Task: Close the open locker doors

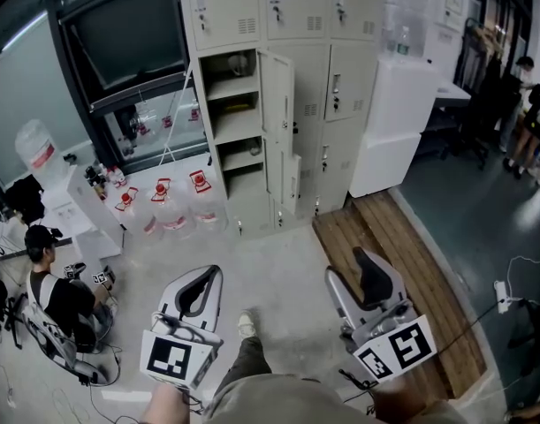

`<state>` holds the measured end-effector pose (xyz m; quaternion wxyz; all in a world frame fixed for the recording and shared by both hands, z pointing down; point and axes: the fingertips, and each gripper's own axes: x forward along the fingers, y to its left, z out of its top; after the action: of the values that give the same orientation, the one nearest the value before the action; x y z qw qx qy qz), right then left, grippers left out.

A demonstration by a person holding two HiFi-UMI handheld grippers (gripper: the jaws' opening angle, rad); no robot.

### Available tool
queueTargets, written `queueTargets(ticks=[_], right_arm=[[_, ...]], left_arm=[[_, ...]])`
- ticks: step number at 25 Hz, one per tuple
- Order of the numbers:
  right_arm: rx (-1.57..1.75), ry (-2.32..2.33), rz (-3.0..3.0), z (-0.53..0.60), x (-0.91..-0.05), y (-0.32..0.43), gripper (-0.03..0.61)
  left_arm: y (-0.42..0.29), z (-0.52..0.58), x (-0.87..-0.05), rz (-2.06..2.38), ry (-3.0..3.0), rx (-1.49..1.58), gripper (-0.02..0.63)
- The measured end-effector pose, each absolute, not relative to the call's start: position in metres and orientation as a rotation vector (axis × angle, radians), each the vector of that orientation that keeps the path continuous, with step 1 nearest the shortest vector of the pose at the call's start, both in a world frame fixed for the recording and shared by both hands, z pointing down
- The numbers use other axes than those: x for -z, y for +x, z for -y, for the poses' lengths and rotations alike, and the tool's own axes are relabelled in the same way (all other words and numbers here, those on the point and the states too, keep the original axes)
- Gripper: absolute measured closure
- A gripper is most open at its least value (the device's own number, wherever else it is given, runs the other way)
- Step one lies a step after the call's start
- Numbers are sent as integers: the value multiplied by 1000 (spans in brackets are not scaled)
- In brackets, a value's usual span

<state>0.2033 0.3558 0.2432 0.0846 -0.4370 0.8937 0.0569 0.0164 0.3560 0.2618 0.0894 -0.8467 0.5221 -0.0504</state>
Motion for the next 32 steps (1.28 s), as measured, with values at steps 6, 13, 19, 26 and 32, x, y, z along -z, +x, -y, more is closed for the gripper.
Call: queueTargets(ticks=[6, 13, 19, 26, 32], right_arm=[[-181, -1309, -2673, -321, -251, 188, 368], [-175, -1314, -2686, -251, -258, 162, 368], [-135, -1326, -2717, -173, -263, 129, 368], [-108, -1382, -2717, -78, -254, 90, 367], [-116, -1427, -2698, 0, -241, 59, 362]], left_arm=[[7, -320, -266, -1534, -2521, 116, 606], [-19, -252, -270, -1536, -2523, 100, 606], [-57, -172, -273, -1577, -2522, 133, 606], [-91, -73, -267, -1526, -2591, 122, 606], [-122, 13, -254, -1485, -2607, 120, 606]])
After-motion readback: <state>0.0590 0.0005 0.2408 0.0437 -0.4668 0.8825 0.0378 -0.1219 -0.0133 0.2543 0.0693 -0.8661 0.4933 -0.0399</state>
